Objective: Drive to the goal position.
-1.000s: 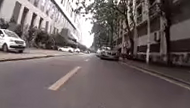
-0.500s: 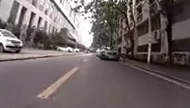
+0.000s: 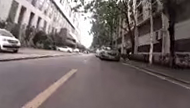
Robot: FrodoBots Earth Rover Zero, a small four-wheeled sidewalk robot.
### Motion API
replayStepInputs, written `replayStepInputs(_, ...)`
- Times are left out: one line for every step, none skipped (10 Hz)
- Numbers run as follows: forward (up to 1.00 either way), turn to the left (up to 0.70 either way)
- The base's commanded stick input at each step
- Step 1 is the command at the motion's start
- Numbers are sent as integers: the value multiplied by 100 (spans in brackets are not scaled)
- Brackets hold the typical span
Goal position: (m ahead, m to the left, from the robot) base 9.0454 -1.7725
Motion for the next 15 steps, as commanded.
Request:
replayStepInputs(70,0)
replayStepInputs(70,0)
replayStepInputs(70,0)
replayStepInputs(70,0)
replayStepInputs(70,0)
replayStepInputs(70,0)
replayStepInputs(70,0)
replayStepInputs(70,0)
replayStepInputs(70,0)
replayStepInputs(70,0)
replayStepInputs(70,0)
replayStepInputs(70,0)
replayStepInputs(70,0)
replayStepInputs(70,0)
replayStepInputs(70,0)
